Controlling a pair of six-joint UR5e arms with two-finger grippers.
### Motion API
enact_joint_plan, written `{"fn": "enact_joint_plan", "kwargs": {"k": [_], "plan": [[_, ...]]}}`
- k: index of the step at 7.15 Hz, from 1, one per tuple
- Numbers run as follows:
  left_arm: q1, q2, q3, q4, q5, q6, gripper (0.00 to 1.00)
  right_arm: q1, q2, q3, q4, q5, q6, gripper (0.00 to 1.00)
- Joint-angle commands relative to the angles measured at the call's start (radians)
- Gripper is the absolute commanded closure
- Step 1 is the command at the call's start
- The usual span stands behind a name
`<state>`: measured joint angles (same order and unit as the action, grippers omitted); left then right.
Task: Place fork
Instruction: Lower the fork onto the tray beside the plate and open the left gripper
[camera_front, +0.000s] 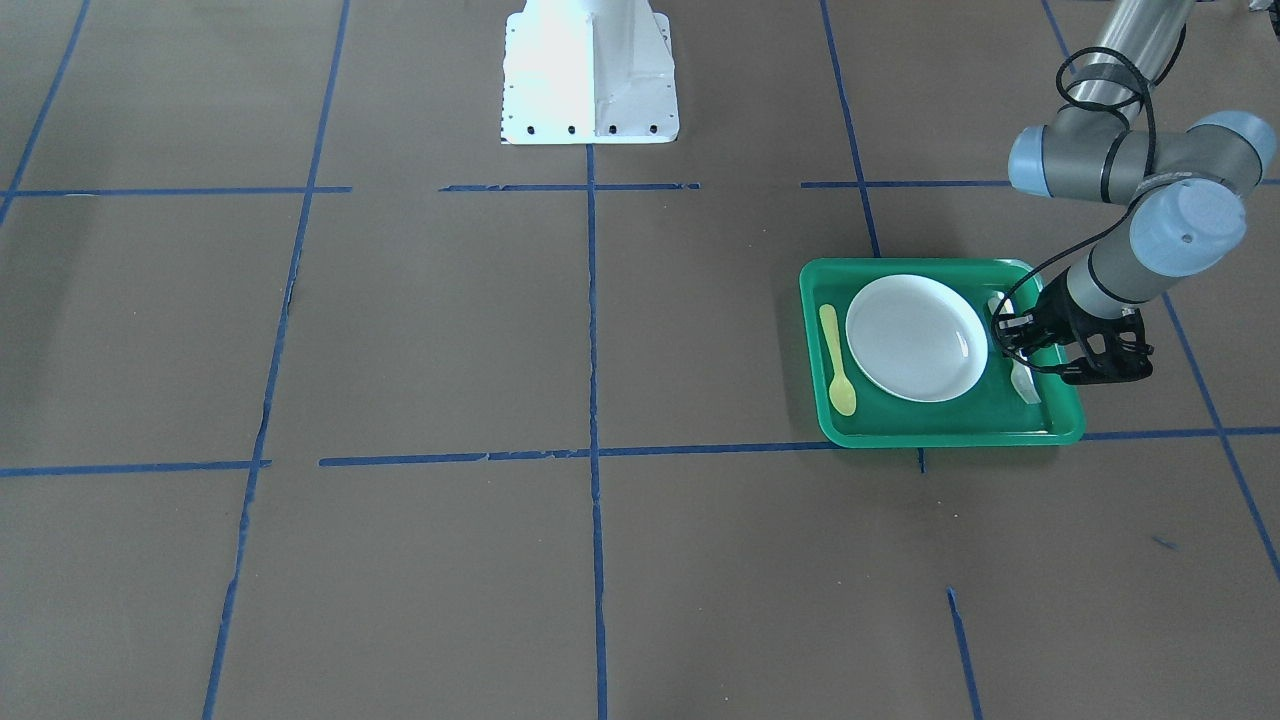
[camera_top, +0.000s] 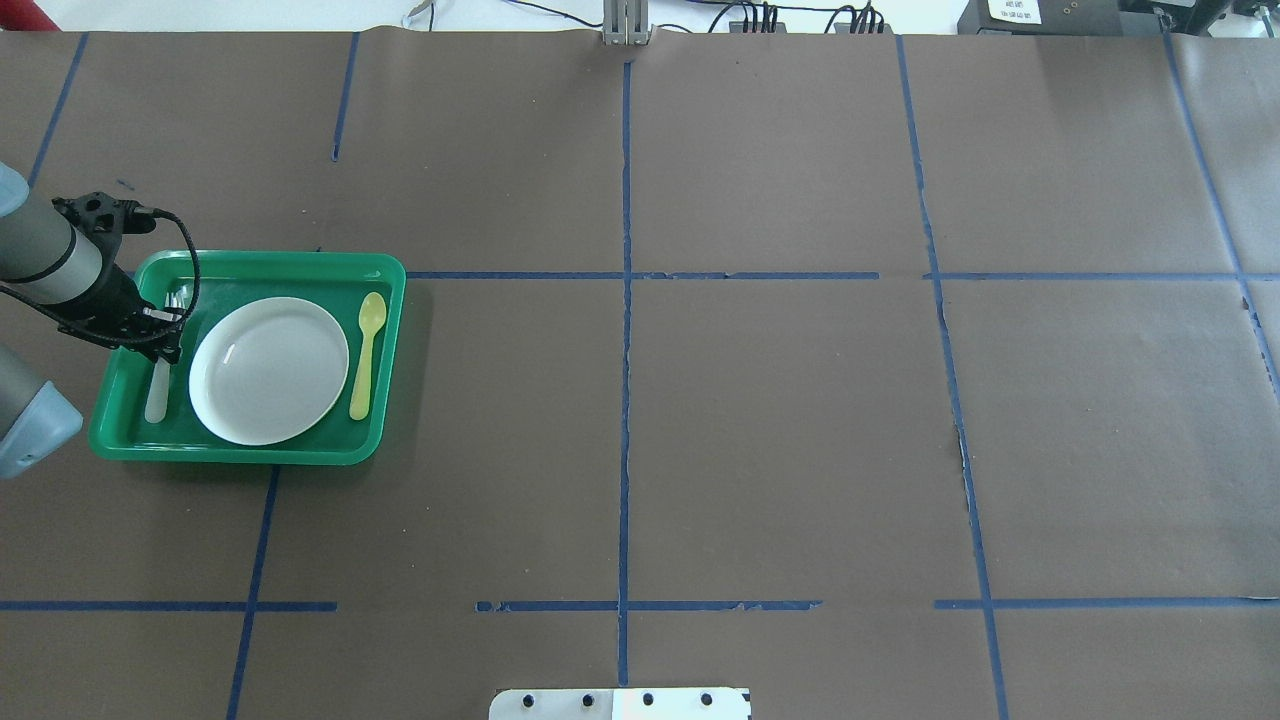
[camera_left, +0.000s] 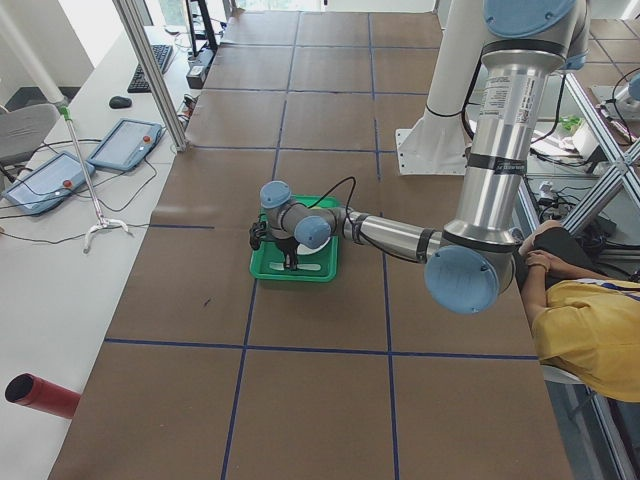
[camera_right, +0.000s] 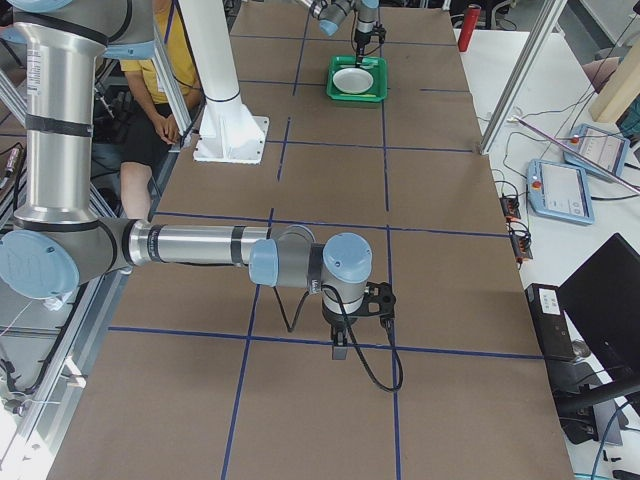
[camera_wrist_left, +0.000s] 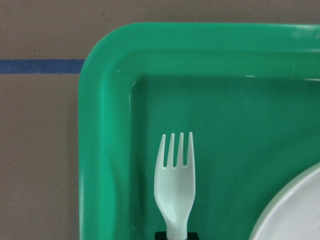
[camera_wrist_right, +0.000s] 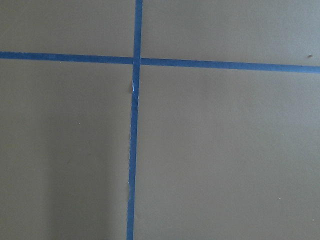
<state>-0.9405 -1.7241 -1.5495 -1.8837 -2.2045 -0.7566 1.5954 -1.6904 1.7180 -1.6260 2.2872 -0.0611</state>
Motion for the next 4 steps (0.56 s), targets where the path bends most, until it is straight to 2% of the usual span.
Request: {"fn": "enact_joint_plan", "kwargs": {"k": [1, 4], "plan": [[-0.004, 0.0, -0.007, -0.002, -0.001, 0.002, 0.35, 0.0, 0.0, 0.0, 0.0, 0.0, 0.0, 0.0], [-0.096, 0.012, -0.076, 0.02, -0.003, 0.046, 0.36, 0.0, 0.0, 0.0, 0.0, 0.0, 0.0, 0.0]]}}
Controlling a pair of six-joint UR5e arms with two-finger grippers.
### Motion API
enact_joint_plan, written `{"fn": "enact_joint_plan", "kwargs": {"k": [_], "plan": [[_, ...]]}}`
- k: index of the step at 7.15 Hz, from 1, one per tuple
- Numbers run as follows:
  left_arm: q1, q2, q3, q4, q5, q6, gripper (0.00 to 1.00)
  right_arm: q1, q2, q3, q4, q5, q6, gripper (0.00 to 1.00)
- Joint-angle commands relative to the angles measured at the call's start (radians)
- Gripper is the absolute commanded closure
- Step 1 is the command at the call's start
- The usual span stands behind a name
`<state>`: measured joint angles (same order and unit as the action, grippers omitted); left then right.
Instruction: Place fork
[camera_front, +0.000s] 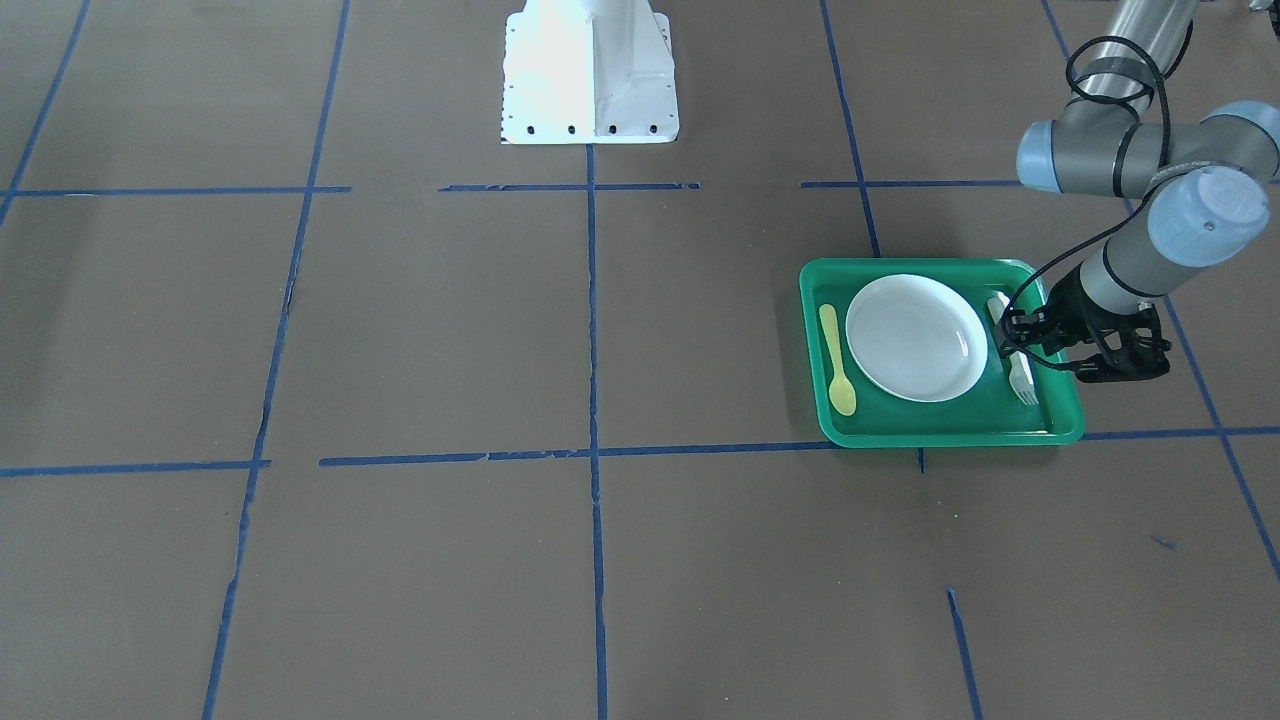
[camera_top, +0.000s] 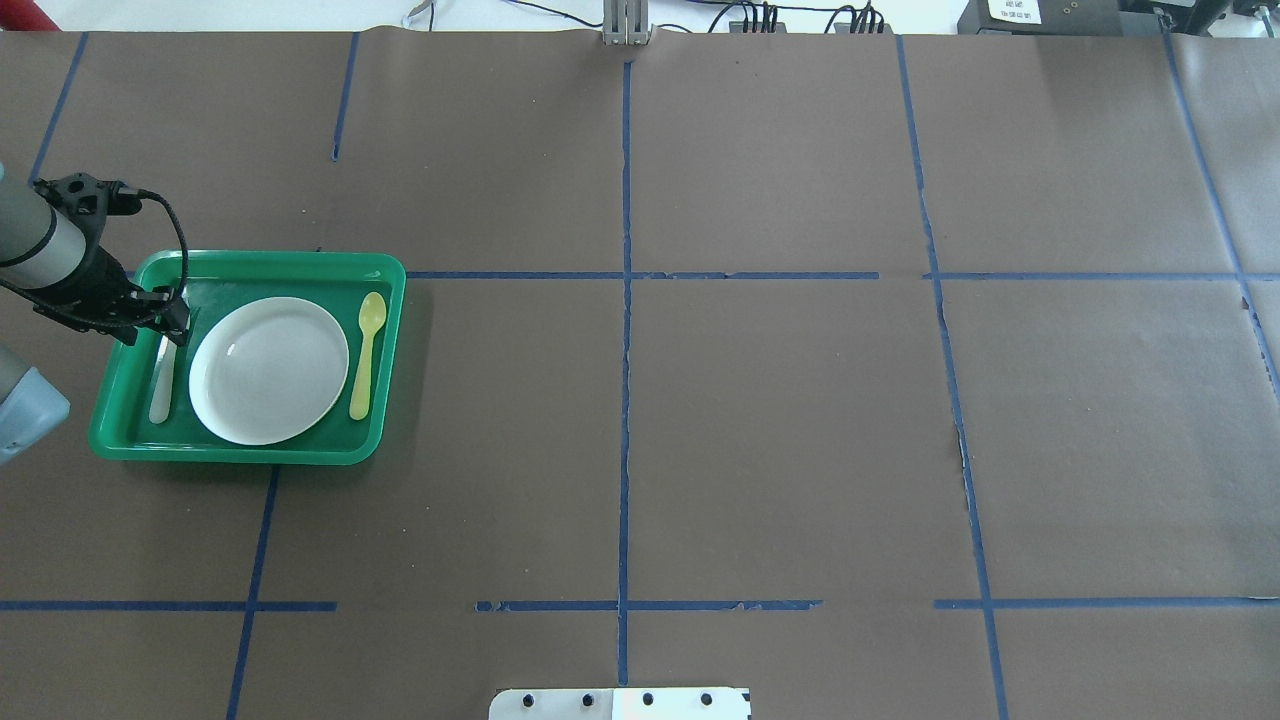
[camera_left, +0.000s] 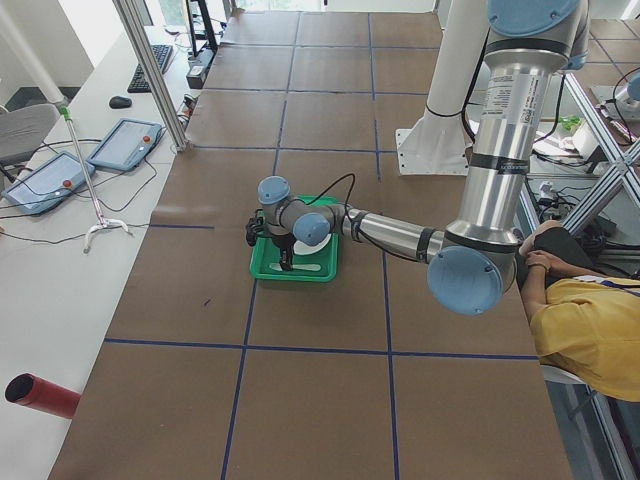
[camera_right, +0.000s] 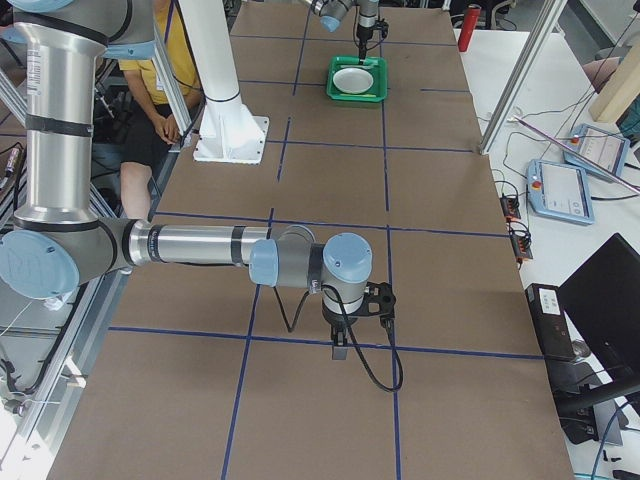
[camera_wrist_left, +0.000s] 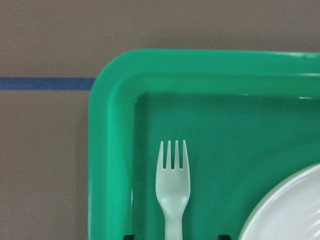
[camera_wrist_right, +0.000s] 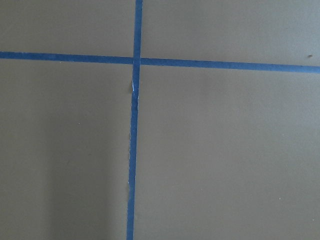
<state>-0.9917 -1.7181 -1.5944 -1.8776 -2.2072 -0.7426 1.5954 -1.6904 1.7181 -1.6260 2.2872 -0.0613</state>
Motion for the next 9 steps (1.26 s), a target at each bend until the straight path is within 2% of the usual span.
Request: {"fn": "enact_joint_plan", "kwargs": {"k": [1, 2, 3, 5, 7, 9], "plan": [[-0.112, 0.027, -0.076, 0.064, 0.0, 0.102, 0.35, 0.0, 0.0, 0.0, 0.0, 0.0, 0.0, 0.0], [-0.183, 0.052, -0.122, 0.159, 0.0, 0.259, 0.12, 0.0, 0.0, 0.0, 0.0, 0.0, 0.0, 0.0], [-0.293, 0.057, -0.121, 0.22, 0.0, 0.417, 0.0, 0.0, 0.0, 0.0, 0.0, 0.0, 0.0, 0.0], [-0.462, 0.078, -0.093, 0.277, -0.025, 0.683, 0.0, 0.0, 0.0, 0.0, 0.0, 0.0, 0.0, 0.0], [-0.649, 0.104, 0.012, 0.275, -0.057, 0.921, 0.0, 0.001, 0.0, 0.0, 0.0, 0.0, 0.001, 0.0], [-0.729, 0.107, 0.063, 0.278, -0.058, 1.011, 0.0, 0.0, 0.0, 0.0, 0.0, 0.0, 0.001, 0.0]]}}
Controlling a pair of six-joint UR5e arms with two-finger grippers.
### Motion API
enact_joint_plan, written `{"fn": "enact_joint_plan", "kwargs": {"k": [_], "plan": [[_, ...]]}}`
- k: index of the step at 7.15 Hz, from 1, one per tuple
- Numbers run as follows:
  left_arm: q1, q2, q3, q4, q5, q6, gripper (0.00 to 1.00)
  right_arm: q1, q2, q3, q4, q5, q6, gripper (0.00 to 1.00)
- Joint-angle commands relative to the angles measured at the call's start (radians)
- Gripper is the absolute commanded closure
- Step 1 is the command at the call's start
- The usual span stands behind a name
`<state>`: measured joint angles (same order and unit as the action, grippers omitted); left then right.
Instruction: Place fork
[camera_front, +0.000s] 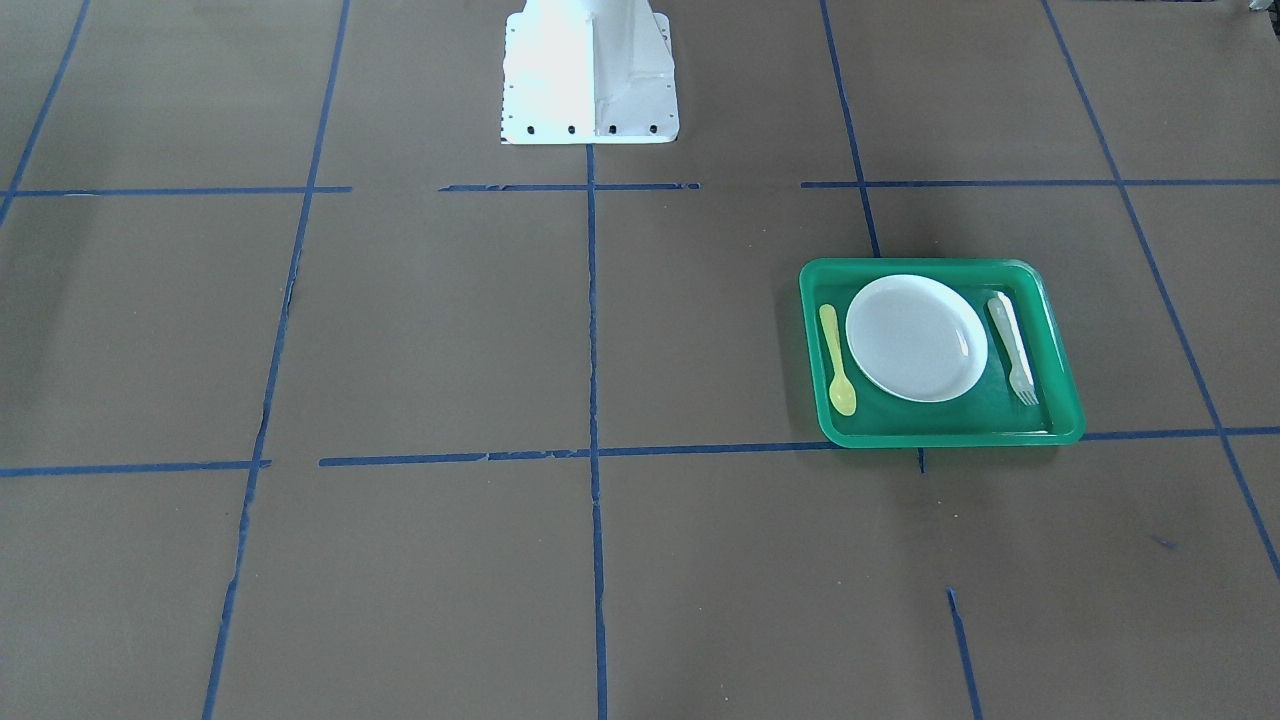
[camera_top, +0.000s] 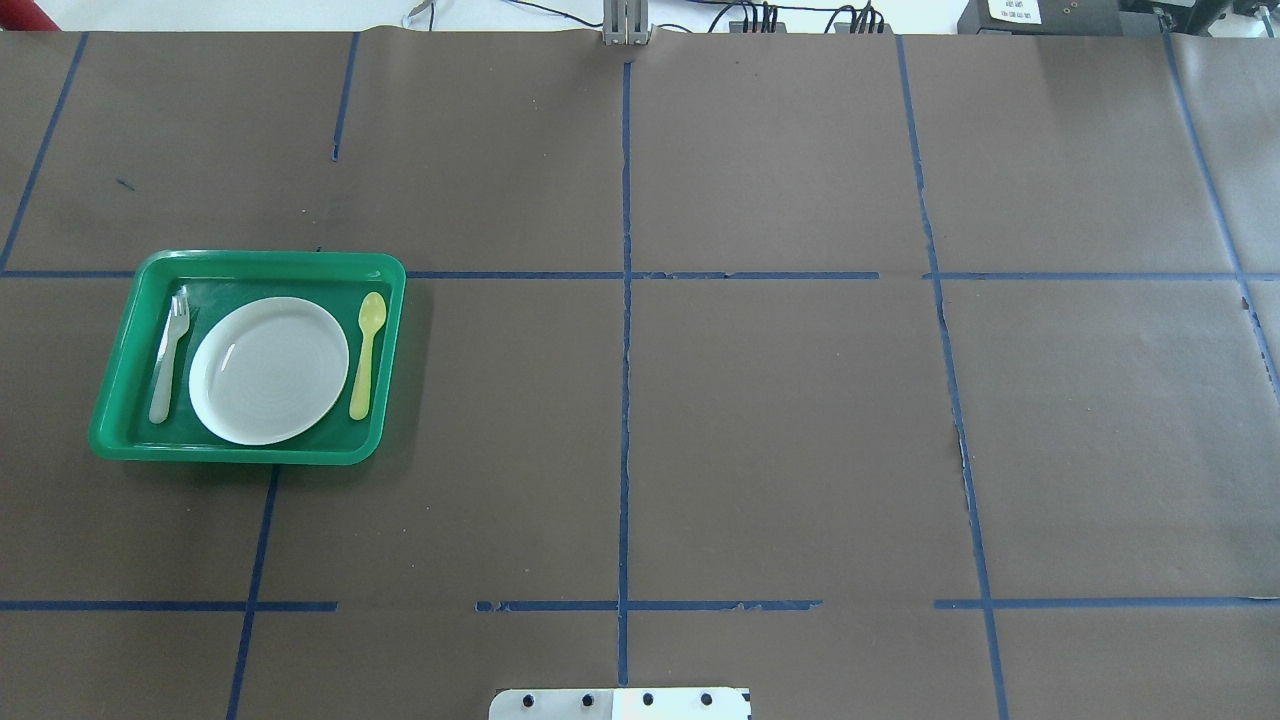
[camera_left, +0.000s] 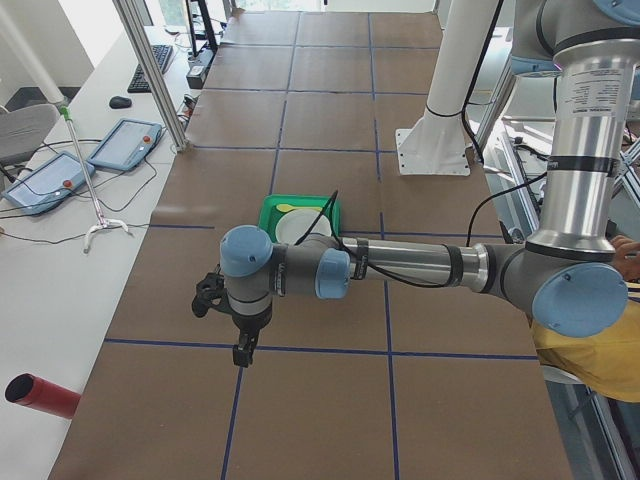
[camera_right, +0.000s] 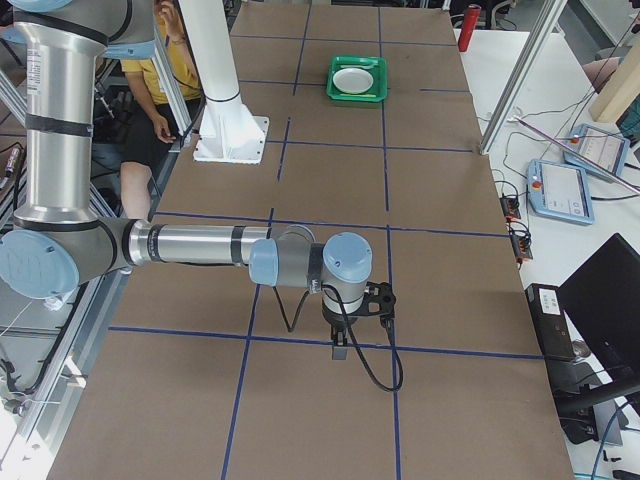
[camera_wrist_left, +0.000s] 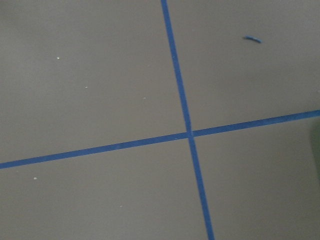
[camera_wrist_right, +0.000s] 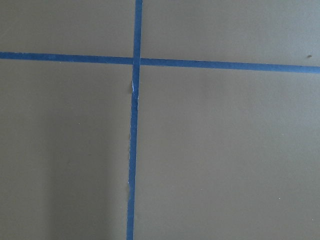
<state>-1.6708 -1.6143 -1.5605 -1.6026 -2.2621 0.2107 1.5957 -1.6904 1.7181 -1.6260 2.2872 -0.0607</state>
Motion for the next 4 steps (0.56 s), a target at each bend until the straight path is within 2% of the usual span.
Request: {"fn": "enact_joint_plan", "kwargs": {"k": [1, 4], "plan": [[-0.05, -0.009, 0.025, 0.068, -0.004, 0.047, 0.0, 0.0, 0.0, 0.0, 0.0, 0.0, -0.001, 0.0], [-0.049, 0.002, 0.019, 0.093, -0.005, 0.007, 0.0, 0.0, 0.0, 0.0, 0.0, 0.0, -0.001, 0.0]]}}
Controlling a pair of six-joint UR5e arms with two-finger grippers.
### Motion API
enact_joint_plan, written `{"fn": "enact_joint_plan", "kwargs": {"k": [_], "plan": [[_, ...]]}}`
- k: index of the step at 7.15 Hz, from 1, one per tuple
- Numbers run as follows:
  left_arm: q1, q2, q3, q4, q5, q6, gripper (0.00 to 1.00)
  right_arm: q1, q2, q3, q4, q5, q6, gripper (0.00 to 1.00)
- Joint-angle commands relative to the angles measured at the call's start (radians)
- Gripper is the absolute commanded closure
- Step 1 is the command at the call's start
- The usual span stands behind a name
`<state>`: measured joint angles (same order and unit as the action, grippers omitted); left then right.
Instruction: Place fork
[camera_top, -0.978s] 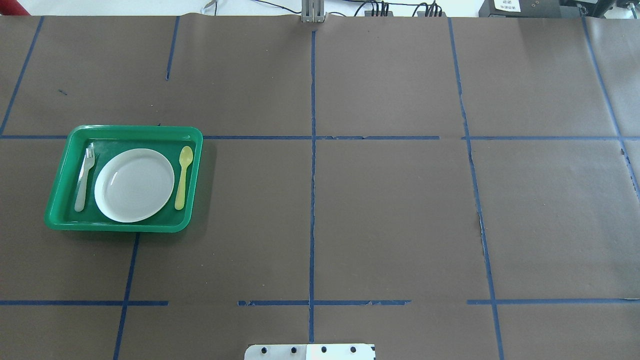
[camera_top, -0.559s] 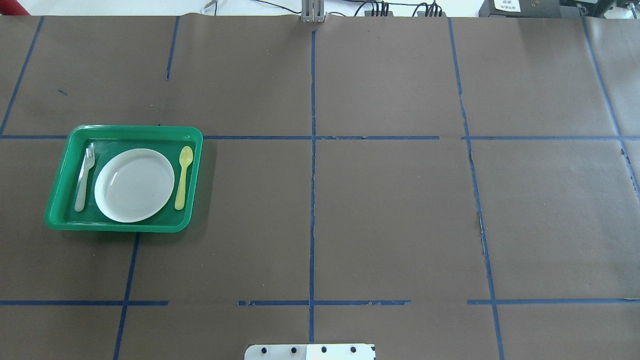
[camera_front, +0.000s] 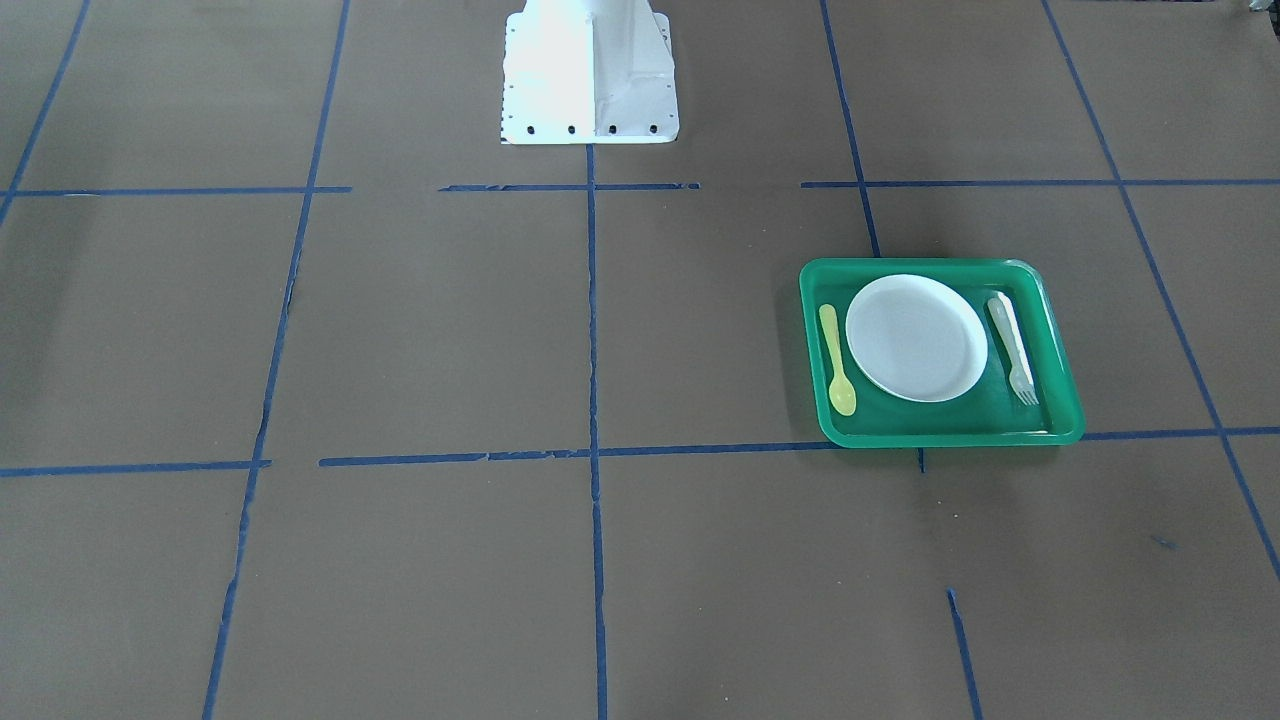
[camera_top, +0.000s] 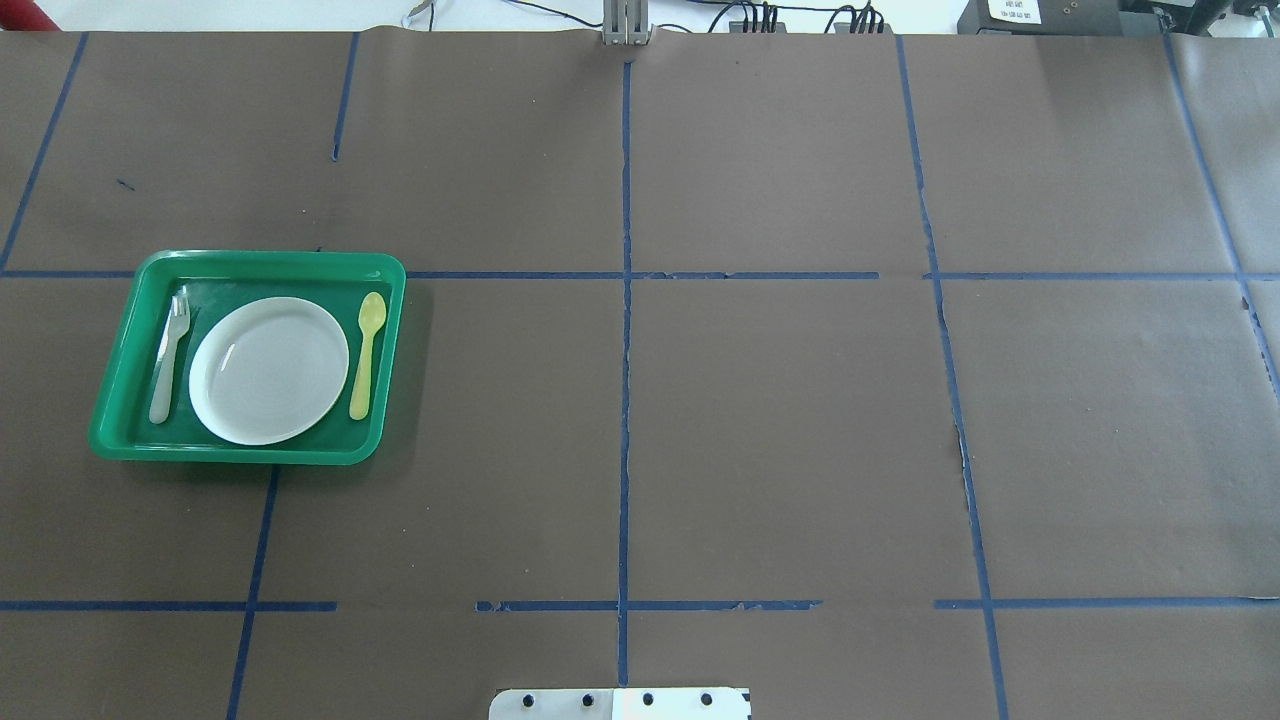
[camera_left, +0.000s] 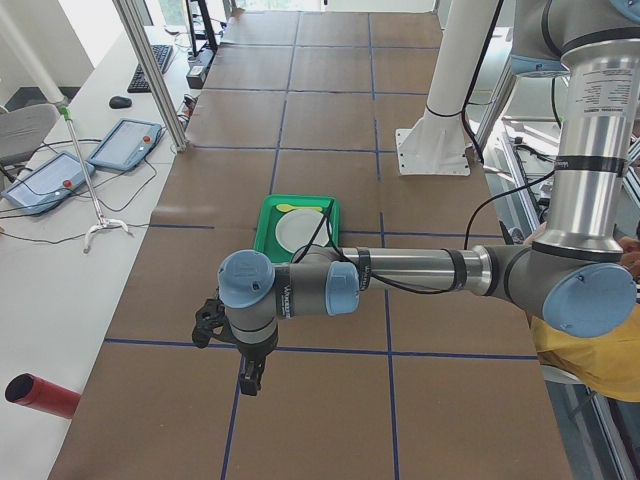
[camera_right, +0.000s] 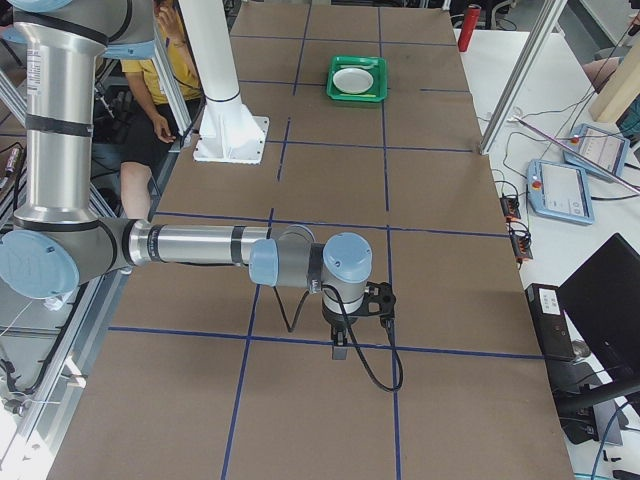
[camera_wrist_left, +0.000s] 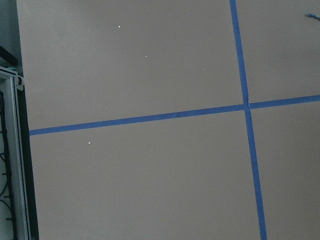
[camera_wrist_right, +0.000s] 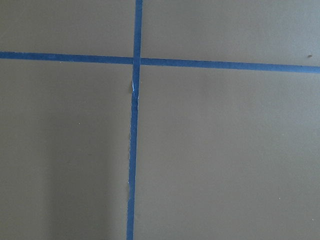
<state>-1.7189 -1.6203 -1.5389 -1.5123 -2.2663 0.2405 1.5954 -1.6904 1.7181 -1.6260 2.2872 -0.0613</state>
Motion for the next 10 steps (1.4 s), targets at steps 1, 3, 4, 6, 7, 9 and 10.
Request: {"fn": "enact_joint_plan", "kwargs": {"k": [1, 3, 4, 6, 7, 9, 10], "plan": [[-0.001, 0.008, -0.001, -0.002, 0.001, -0.018, 0.0, 0.0, 0.0, 0.0, 0.0, 0.0, 0.0, 0.0], [-0.001, 0.055, -0.021, -0.029, -0.002, -0.013, 0.0, 0.0, 0.0, 0.0, 0.0, 0.0, 0.0, 0.0], [-0.001, 0.057, -0.024, -0.048, -0.001, -0.013, 0.0, 0.0, 0.0, 0.0, 0.0, 0.0, 0.001, 0.0], [0.004, 0.06, -0.026, -0.032, 0.001, -0.013, 0.0, 0.0, 0.0, 0.0, 0.0, 0.0, 0.0, 0.0], [0.005, 0.056, -0.026, 0.006, 0.001, -0.012, 0.0, 0.0, 0.0, 0.0, 0.0, 0.0, 0.0, 0.0], [0.005, 0.059, -0.027, 0.043, 0.001, -0.009, 0.0, 0.0, 0.0, 0.0, 0.0, 0.0, 0.0, 0.0], [0.009, 0.057, -0.03, 0.059, 0.002, -0.007, 0.0, 0.0, 0.0, 0.0, 0.0, 0.0, 0.0, 0.0]]}}
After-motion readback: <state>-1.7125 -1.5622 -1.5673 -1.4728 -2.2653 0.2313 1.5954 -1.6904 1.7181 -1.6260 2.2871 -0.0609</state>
